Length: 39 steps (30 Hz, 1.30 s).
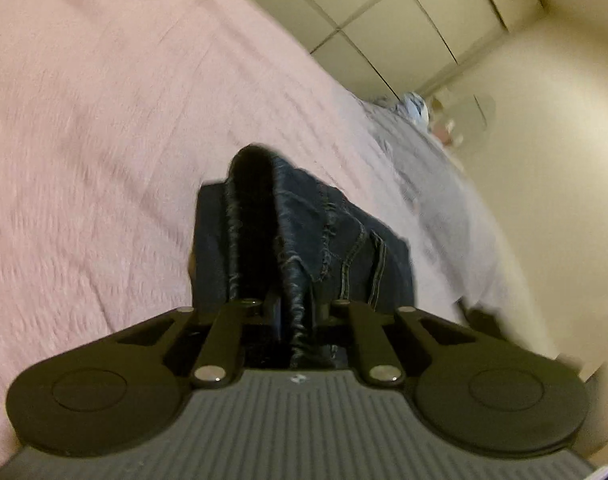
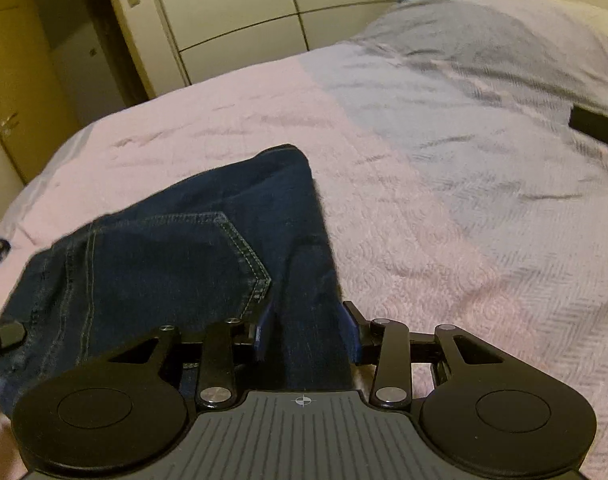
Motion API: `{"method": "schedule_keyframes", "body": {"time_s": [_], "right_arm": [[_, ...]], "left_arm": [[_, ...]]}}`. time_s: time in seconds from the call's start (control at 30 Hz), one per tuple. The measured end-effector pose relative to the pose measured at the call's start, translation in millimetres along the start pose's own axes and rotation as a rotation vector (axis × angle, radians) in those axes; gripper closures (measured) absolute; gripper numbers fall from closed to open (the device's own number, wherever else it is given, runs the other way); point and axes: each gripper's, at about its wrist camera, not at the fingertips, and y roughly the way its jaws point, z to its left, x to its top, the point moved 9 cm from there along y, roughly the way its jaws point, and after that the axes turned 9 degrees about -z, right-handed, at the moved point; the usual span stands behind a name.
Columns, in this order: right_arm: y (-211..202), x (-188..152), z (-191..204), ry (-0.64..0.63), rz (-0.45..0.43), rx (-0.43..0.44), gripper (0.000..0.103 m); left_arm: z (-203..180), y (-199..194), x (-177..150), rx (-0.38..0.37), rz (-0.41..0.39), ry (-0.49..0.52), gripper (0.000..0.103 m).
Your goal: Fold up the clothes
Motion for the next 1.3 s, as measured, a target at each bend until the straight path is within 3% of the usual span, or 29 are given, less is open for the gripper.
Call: {"method": "schedule_keyframes", "body": {"time_s": [0.1, 0.13, 0.2, 0.3, 0.4, 0.47, 0.5, 0.57, 0.63, 0.83, 0.97, 1.13, 1.23, 1.3], "right_arm": [[-5, 2, 1, 0.001, 0.002, 0.014, 0.063], [-5, 4, 0, 0.016, 0.012, 0.027, 0.063], [-5, 9, -6, 0.043, 0.025, 0.039, 0.063], [-1, 22, -17, 0.071, 0.025, 0.045, 0.063], [10, 39, -26, 0.105, 0.012, 0.042, 0.063], [21, 49, -28, 0.133, 0.015, 0.056, 0.063], [28, 53, -28, 0.145, 0.019, 0.063, 0.063], [44, 60, -27, 0.164, 0.024, 0.075, 0.063], [57, 65, -24, 0.169, 0.03, 0.067, 0.063], [79, 69, 5, 0.038, 0.005, 0.065, 0.063], [103, 53, 4, 0.015, 0.04, 0.038, 0.063], [82, 59, -4, 0.062, 0.021, 0.054, 0.063], [62, 64, -4, 0.051, -0.015, 0.068, 0.063], [55, 68, 3, 0.023, -0.038, 0.077, 0.063]], "left_arm": [[-6, 0, 0, 0.043, -0.006, 0.111, 0.087], [-1, -1, 1, 0.05, 0.006, 0.093, 0.079], [10, -4, 8, 0.037, 0.023, 0.017, 0.075], [14, -4, 35, 0.004, -0.004, -0.071, 0.054], [21, 12, 53, -0.005, 0.0, -0.112, 0.052], [25, 30, 62, -0.014, 0.016, -0.143, 0.053], [24, 40, 65, -0.04, 0.028, -0.151, 0.059], [20, 47, 62, -0.062, 0.051, -0.155, 0.093], [15, 47, 63, -0.056, 0.013, -0.09, 0.098], [3, 29, 58, 0.006, -0.109, 0.199, 0.096], [18, 51, 51, 0.072, -0.06, 0.219, 0.092], [13, 56, 55, 0.123, -0.014, 0.23, 0.092], [-6, 33, 67, 0.177, -0.048, 0.262, 0.093], [-24, 20, 75, 0.255, -0.106, 0.351, 0.096]]}}
